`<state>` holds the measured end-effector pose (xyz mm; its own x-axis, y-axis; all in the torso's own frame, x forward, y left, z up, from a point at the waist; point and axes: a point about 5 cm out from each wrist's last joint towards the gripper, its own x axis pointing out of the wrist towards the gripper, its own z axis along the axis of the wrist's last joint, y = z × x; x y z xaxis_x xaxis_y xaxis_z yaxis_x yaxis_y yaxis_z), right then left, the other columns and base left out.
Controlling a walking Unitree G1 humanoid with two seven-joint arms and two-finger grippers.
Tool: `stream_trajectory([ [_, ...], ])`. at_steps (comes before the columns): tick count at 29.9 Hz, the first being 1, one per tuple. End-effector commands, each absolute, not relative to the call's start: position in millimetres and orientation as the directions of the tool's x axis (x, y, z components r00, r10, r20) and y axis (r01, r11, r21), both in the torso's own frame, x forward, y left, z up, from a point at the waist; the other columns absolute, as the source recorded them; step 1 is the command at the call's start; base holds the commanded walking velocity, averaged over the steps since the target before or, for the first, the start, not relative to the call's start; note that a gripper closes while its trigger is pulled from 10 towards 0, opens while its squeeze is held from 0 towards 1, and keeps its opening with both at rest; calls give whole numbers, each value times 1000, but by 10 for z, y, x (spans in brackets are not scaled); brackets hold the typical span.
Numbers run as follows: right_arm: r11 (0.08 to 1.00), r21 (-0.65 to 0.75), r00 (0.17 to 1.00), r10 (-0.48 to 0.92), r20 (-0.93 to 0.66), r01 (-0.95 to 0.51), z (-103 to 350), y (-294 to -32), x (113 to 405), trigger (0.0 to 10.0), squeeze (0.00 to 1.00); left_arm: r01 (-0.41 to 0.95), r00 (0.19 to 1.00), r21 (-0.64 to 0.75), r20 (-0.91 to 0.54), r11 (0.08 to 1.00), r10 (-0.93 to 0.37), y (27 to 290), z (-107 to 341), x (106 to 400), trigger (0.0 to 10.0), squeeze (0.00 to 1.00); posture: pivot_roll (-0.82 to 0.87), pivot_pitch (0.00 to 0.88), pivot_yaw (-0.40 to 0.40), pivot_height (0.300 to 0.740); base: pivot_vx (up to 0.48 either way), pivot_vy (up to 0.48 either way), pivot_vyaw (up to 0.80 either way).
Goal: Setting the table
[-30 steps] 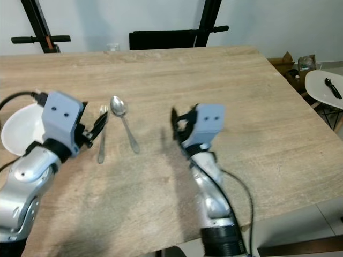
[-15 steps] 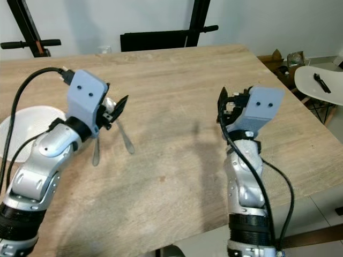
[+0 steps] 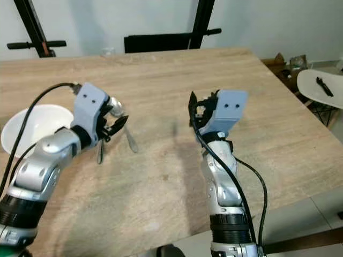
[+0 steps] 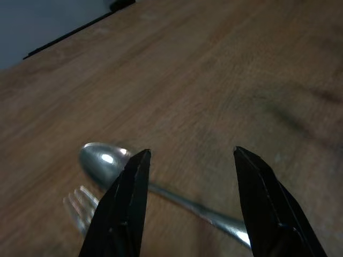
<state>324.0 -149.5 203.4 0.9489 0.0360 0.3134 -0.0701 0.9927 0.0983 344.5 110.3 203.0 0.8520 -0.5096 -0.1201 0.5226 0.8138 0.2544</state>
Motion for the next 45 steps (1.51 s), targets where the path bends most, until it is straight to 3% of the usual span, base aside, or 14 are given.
stream_trajectory([
  [1,994,91,951,37,309,-68,2034,-1486,3255,10000,0,562,827,260,-177,785,-534,1049,1938,3486,10000,0,-34,71,24,740,0,0,0],
  [14,992,109,944,26,328,-65,2091,-1458,3218,10000,0,689,725,409,-361,599,-587,1099,1975,3666,10000,0,-12,144,66,740,0,0,0],
  [26,991,121,952,21,306,-60,2043,-1449,3181,10000,0,776,628,401,-414,487,-659,1036,1931,3615,10000,0,-5,174,76,740,0,0,0],
  [30,973,49,946,206,250,-225,1985,-1282,3147,10000,0,792,603,437,-451,426,-658,1040,1916,3588,10000,0,0,178,76,740,0,0,0],
  [33,965,31,941,246,232,-260,1968,-1260,3131,10000,0,796,596,445,-461,410,-657,1050,1905,3581,10000,0,0,178,76,740,0,0,0],
  [34,931,-6,917,361,170,-365,1914,-1223,3075,10000,0,794,598,459,-477,398,-644,1074,1877,3586,10000,0,-1,178,75,740,0,0,0],
  [37,904,-43,894,427,137,-425,1889,-1214,3031,10000,0,793,600,465,-482,395,-638,1086,1865,3590,10000,0,-1,178,75,740,0,0,0],
  [39,814,-101,812,579,75,-572,1877,-1253,2898,10000,0,792,601,470,-486,390,-634,1104,1847,3594,10000,0,-10,180,72,740,0,0,0],
  [45,752,-89,749,659,74,-653,1912,-1215,2846,10000,0,782,613,483,-488,393,-621,1135,1837,3606,10000,0,-10,172,63,740,0,0,0],
])
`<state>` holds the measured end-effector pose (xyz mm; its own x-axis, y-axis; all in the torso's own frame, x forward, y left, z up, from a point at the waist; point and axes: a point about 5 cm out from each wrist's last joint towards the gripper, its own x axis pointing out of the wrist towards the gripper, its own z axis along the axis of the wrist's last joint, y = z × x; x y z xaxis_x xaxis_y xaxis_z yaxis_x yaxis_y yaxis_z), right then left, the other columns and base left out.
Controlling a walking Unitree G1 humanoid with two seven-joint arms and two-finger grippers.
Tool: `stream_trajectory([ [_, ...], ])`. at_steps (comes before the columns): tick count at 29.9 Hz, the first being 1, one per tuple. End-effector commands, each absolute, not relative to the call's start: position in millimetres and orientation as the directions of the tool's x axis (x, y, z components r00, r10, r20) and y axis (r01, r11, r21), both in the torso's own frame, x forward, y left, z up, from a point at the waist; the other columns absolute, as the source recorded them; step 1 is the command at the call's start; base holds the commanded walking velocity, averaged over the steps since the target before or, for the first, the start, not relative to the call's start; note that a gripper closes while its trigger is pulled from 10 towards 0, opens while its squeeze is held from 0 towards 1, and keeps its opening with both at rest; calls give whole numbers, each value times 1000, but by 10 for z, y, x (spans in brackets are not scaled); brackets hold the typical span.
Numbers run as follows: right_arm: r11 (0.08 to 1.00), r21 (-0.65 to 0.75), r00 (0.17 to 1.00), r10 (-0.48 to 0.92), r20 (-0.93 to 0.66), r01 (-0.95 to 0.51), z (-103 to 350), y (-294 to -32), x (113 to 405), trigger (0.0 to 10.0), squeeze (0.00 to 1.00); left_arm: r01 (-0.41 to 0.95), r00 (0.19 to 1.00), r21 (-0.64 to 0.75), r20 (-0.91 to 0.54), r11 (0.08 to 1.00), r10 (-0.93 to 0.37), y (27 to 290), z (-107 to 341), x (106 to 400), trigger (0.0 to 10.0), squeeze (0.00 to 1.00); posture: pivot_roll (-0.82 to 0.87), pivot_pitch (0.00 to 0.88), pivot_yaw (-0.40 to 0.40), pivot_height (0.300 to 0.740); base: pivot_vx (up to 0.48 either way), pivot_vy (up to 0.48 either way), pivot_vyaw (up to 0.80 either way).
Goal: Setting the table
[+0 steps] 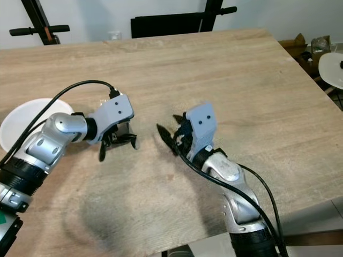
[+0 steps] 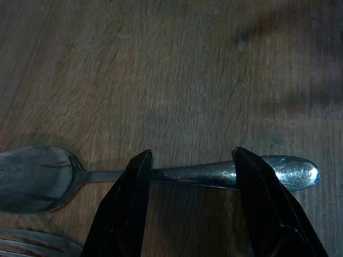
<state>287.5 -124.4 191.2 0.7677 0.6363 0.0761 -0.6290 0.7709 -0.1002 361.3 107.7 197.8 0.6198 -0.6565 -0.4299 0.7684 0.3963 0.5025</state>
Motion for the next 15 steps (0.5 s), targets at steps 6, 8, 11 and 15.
stream_trajectory([
  [6,683,-85,680,730,60,-726,1911,-1107,2781,10000,0,778,621,488,-496,396,-607,1222,1812,3584,10000,0,-5,165,58,740,0,0,0],
  [8,680,-86,678,733,56,-728,1909,-1106,2780,10000,0,778,621,488,-497,397,-606,1234,1806,3576,10000,0,-5,165,58,740,0,0,0],
  [11,667,-78,665,745,56,-741,1928,-1108,2770,10000,0,778,622,482,-499,404,-604,1299,1777,3526,10000,0,-4,158,53,740,0,0,0],
  [15,661,-70,658,750,65,-747,1946,-1103,2769,10000,0,778,622,479,-499,406,-604,1347,1772,3491,10000,0,-1,152,49,740,0,0,0],
])
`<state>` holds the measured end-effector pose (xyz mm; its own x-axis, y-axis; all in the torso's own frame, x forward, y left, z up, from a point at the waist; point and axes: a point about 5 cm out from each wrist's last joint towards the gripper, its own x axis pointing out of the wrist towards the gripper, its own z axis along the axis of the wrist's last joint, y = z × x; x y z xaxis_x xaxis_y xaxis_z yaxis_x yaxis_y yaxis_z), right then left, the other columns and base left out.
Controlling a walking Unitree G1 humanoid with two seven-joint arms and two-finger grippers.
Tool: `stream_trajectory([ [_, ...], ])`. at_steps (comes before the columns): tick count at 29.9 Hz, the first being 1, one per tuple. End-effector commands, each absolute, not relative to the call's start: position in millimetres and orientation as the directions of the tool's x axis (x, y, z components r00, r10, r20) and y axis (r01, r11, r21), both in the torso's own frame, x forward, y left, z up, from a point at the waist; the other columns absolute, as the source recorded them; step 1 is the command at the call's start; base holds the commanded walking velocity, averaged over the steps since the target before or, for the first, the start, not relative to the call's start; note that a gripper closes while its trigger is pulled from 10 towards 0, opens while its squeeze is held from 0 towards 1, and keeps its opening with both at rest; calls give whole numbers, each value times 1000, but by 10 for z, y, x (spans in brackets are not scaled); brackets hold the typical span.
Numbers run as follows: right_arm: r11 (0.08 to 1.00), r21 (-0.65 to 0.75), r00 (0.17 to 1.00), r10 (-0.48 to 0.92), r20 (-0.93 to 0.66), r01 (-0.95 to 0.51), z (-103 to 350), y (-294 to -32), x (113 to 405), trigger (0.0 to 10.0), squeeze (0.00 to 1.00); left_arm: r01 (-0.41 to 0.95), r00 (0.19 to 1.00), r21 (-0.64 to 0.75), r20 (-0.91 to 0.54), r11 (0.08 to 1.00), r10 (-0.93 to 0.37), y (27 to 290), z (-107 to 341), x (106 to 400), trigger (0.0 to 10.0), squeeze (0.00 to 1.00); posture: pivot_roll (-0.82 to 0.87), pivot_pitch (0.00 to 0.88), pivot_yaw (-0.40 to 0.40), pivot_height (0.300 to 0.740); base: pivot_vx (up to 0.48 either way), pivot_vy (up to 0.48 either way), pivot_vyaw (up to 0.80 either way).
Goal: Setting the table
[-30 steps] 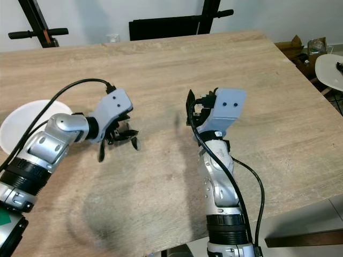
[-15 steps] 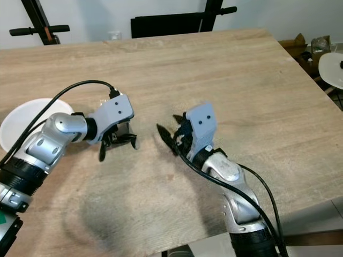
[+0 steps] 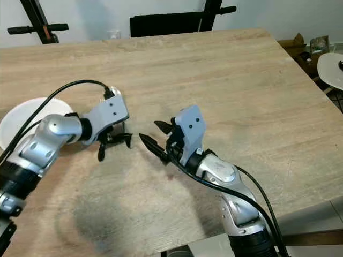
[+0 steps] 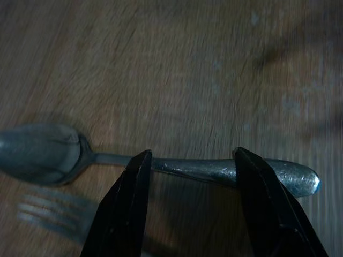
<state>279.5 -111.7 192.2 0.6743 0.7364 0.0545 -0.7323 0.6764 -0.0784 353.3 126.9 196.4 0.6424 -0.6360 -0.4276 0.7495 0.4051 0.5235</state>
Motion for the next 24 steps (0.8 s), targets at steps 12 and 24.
stream_trajectory([
  [12,650,-67,646,760,71,-757,1964,-1086,2782,10000,0,784,614,474,-492,401,-618,1365,1792,3433,10000,0,5,143,44,740,0,0,0],
  [24,658,-63,654,753,80,-750,1973,-1089,2812,10000,0,817,562,461,-498,347,-660,1359,1795,3292,10000,0,5,136,46,740,0,0,0],
])
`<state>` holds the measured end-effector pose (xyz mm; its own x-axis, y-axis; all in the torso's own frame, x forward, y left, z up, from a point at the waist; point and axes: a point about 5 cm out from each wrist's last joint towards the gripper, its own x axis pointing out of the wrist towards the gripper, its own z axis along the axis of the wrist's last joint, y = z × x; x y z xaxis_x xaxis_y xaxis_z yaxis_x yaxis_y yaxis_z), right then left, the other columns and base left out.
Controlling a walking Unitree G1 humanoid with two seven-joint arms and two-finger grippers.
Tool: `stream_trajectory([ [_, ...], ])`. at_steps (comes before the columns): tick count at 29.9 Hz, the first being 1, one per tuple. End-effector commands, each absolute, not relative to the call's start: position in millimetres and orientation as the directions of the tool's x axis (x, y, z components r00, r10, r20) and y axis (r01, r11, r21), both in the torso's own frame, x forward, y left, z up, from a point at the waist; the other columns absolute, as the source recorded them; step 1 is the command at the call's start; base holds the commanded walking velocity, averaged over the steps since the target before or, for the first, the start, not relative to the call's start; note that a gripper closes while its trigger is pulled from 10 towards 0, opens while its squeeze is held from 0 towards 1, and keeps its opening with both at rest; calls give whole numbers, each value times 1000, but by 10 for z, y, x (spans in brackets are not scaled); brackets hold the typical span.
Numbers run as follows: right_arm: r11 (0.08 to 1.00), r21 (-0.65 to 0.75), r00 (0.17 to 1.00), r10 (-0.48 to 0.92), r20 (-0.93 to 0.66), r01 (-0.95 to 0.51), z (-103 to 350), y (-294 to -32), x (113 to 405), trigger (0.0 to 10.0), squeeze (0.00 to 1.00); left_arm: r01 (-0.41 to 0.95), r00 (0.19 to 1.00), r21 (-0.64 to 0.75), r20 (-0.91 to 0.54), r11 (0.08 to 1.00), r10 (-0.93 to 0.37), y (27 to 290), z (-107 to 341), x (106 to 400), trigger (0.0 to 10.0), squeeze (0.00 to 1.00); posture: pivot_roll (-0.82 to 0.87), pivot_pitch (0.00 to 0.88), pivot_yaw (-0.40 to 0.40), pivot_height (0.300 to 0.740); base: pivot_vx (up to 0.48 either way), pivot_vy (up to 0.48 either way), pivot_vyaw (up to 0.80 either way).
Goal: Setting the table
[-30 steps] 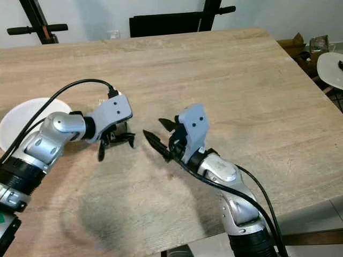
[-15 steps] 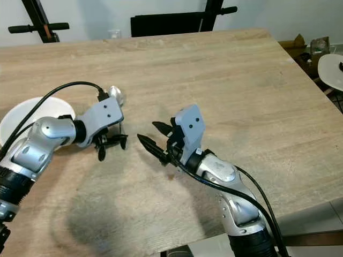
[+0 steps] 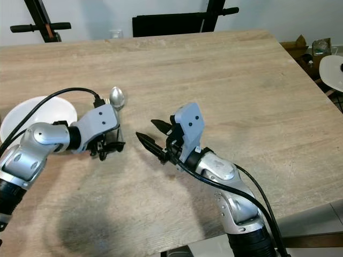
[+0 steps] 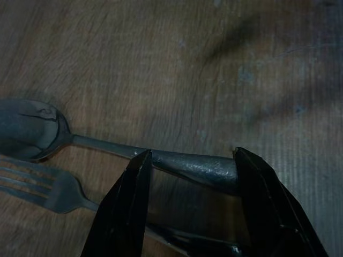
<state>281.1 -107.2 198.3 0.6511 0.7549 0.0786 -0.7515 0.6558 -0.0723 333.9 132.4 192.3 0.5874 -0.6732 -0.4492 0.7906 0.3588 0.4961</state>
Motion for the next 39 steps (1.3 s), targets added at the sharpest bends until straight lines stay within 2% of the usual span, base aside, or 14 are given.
stream_trajectory([
  [1,661,-63,656,750,81,-748,1975,-1091,2817,10000,0,815,564,463,-497,348,-660,1358,1797,3294,10000,0,6,135,47,740,0,0,0],
  [7,659,-65,654,752,83,-749,1979,-1088,2826,10000,0,817,561,462,-492,346,-666,1349,1813,3293,10000,0,5,124,45,740,0,0,0],
  [11,661,-69,655,750,87,-747,1990,-1088,2835,10000,0,793,592,459,-432,400,-680,1329,1908,3337,10000,0,5,124,45,740,0,0,0],
  [12,662,-68,656,749,94,-747,2000,-1081,2839,10000,0,758,634,466,-363,456,-683,1337,2034,3396,10000,0,5,119,46,740,0,0,0],
  [18,660,-66,653,750,104,-748,2012,-1063,2847,10000,0,712,686,500,-344,493,-641,1420,2078,3488,10000,0,4,116,45,740,0,0,0],
  [23,660,-63,652,751,107,-749,2013,-1053,2847,10000,0,712,689,511,-377,481,-619,1414,1966,3524,10000,0,2,118,43,740,0,0,0],
  [39,664,-56,656,747,107,-746,2003,-1066,2837,10000,0,789,600,474,-455,391,-659,1437,1788,3329,10000,0,0,124,42,740,0,0,0],
])
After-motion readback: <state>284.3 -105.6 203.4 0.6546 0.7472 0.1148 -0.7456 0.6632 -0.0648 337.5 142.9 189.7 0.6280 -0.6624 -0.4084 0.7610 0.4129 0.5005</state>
